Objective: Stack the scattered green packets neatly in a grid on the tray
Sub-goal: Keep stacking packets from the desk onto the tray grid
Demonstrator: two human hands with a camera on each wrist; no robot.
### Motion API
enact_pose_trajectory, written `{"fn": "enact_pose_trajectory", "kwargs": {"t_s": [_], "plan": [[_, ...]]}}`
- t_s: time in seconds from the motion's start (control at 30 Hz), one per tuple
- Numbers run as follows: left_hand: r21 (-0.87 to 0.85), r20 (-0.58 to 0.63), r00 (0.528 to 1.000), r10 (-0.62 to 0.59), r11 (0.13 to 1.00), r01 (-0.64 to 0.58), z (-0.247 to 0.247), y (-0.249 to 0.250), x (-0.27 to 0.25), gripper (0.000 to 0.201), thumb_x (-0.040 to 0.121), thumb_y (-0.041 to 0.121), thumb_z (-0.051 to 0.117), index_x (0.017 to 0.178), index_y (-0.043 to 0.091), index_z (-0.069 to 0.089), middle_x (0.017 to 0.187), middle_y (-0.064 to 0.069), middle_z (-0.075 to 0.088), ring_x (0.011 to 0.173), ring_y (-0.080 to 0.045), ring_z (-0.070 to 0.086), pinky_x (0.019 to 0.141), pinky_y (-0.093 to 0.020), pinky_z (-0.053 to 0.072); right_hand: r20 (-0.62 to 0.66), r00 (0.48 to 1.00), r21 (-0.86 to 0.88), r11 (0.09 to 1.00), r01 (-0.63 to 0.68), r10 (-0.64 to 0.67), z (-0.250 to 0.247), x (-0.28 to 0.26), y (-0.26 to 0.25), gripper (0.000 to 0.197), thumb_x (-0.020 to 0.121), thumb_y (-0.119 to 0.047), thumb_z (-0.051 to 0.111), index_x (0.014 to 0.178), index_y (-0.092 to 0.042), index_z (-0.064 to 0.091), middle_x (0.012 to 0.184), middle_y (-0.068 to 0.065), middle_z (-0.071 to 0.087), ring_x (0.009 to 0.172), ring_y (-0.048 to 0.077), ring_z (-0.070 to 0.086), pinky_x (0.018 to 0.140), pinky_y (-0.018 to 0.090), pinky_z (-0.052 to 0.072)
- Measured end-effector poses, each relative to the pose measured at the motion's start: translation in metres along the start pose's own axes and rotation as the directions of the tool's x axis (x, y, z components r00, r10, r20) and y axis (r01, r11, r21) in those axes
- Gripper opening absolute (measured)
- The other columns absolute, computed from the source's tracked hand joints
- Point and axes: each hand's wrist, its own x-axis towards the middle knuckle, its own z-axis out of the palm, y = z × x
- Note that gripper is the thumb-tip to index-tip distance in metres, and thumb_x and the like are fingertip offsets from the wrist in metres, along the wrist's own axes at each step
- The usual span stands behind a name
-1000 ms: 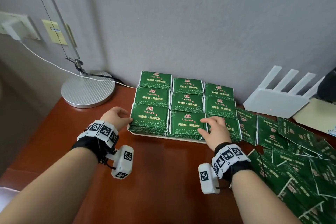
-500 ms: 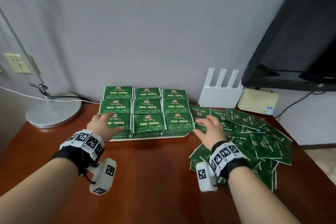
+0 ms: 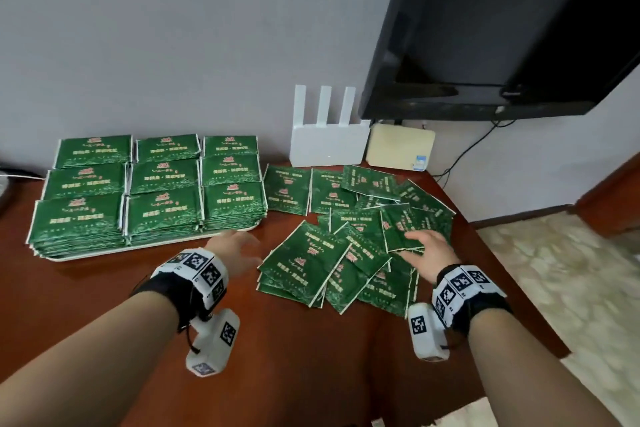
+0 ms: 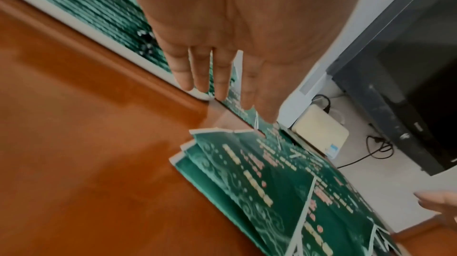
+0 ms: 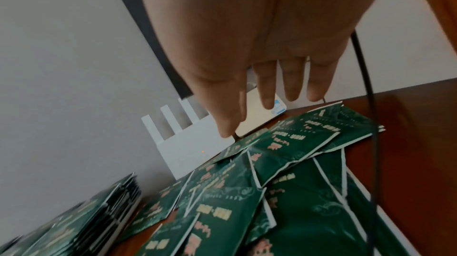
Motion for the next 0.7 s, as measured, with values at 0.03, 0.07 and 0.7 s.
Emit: {"fn": "enact_pose_trajectory", "kwargs": {"t_s": [0.03, 0.07, 0.7], "plan": [[-0.003, 0.018, 1.000, -0.012, 1.000, 0.012, 0.009, 0.010, 0.005, 0.048, 0.087, 0.042, 0.056, 0.132, 0.031, 0.045, 0.138, 0.002, 0.040, 0.124, -0.020, 0.044, 0.103, -0.031, 0.038, 0.016, 1.000, -0.006, 1.000, 0.003, -0.002, -0.002, 0.007, 0.008, 0.044, 0.088, -0.027, 0.059, 0.130, -0.020, 0.049, 0.143, 0.008, 0.037, 0.128, 0.025, 0.039, 0.107, 0.031, 0.032], [-0.001, 0.038, 0.999, -0.029, 1.000, 0.029, 0.018, 0.019, 0.010, 0.050, 0.086, 0.043, 0.057, 0.133, 0.031, 0.044, 0.140, 0.002, 0.039, 0.126, -0.020, 0.042, 0.105, -0.033, 0.037, 0.040, 0.999, -0.012, 1.000, 0.008, -0.008, -0.003, 0.013, 0.013, 0.045, 0.088, -0.027, 0.059, 0.131, -0.020, 0.049, 0.142, 0.008, 0.037, 0.127, 0.025, 0.041, 0.106, 0.031, 0.034], [-0.094, -0.011, 0.865, -0.501, 0.862, 0.498, 0.091, 0.074, 0.036, 0.078, 0.082, 0.010, 0.061, 0.143, 0.027, 0.016, 0.136, -0.009, 0.038, 0.127, -0.029, 0.036, 0.107, -0.042, 0.035, 0.252, 0.961, 0.080, 0.992, 0.093, -0.110, 0.043, 0.073, 0.011, 0.056, 0.089, -0.024, 0.059, 0.138, -0.014, 0.033, 0.137, 0.009, 0.048, 0.116, 0.029, 0.053, 0.095, 0.039, 0.045]]}}
